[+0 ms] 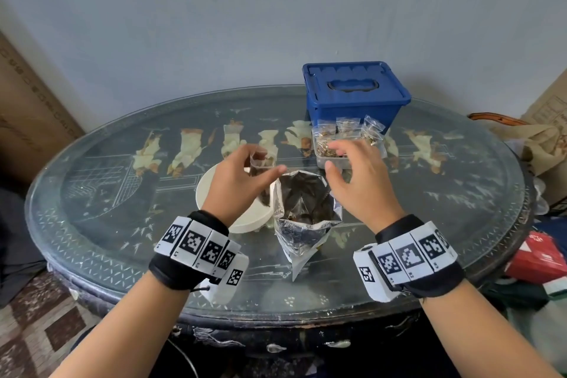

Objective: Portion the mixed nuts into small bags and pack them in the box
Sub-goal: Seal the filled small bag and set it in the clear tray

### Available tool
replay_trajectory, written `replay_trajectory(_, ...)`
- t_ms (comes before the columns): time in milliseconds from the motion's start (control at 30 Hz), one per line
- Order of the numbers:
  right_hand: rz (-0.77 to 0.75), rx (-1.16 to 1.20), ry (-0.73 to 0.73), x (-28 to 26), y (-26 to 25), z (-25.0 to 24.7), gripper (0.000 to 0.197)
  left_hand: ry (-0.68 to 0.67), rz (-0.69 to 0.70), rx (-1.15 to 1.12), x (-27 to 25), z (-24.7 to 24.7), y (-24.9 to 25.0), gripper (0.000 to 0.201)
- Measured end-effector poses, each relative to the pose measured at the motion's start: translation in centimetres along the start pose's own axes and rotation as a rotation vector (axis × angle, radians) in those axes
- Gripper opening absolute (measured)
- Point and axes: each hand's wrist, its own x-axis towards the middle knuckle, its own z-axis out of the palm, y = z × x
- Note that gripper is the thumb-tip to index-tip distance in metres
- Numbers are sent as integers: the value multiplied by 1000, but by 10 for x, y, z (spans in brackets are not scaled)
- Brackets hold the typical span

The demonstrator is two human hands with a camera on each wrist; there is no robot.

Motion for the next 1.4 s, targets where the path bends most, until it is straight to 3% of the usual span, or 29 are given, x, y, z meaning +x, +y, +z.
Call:
replay_trajectory(100, -80, -13, -123, 3, -21, -1, 39, 68, -2, -165, 11, 1, 27, 33)
replay_trajectory(233, -50, 75, -184, 8, -44, 4, 43, 109, -8, -315, 19, 6, 54, 21)
replay_trajectory(500, 29, 212, -213, 17, -38, -10, 29, -41, -38, -493, 21, 0, 54, 46)
replay_trajectory(633, 46, 255, -311, 22, -34, -18, 22, -4, -58, -491, 27, -2, 57, 16)
replay_trajectory(700, 28, 281, -329, 28, -36, -26, 24, 14, -32, -473, 33, 0, 61, 13)
replay_trajectory(900, 60, 326, 30, 59, -31, -47, 26, -52, 29, -478, 57, 10, 77, 12)
replay_trajectory(1033, 89, 304, 58, 80, -10, -56, 21, -164, 73, -397, 86, 19, 83, 12)
replay_trajectory(1200, 183, 302, 78, 102, 33, -67, 19, -308, 154, -103, 136, 44, 88, 21)
replay_trajectory(1400, 370, 364, 63, 110, 87, -57, 14, -444, 272, 210, 185, 94, 83, 19)
